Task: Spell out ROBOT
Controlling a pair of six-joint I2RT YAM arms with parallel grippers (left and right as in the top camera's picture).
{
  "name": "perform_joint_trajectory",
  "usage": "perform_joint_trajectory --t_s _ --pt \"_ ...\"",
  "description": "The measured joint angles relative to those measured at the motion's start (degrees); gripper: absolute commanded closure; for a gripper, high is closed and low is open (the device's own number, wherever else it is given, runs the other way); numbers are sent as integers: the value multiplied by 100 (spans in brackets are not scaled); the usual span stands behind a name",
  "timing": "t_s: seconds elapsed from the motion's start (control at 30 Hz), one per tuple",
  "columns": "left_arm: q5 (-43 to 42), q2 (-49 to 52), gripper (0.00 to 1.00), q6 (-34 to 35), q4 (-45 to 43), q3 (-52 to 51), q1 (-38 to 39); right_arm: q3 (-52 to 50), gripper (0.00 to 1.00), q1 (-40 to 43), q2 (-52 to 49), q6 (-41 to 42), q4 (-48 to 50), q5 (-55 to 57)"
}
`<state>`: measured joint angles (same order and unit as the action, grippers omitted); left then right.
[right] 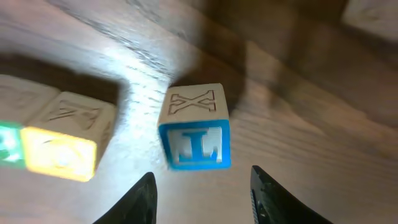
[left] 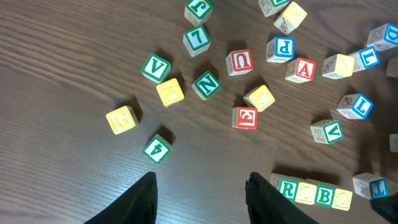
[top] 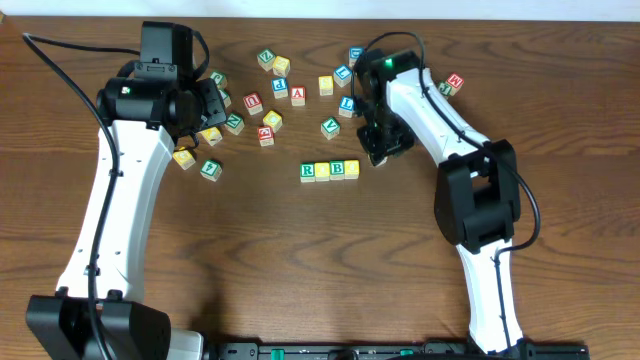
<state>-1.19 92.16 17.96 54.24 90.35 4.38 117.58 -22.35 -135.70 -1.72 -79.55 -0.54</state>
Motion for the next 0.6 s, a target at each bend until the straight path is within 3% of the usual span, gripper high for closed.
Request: perform_joint_trajectory --t_s 0.17,0.2,0.23,0.27,0.6 --pt "0 0 54 0 -2 0 0 407 71 26 0 160 -72 -111" --pt "0 0 55 0 0 0 0 431 76 26 0 238 -61 -120" --pt "0 0 55 0 -2 0 0 435 88 26 0 417 -28 -129" --pt "0 0 55 0 -2 0 0 437 91 26 0 535 -17 -144" --pt "2 0 55 0 0 0 0 409 82 -111 0 2852 767 -201"
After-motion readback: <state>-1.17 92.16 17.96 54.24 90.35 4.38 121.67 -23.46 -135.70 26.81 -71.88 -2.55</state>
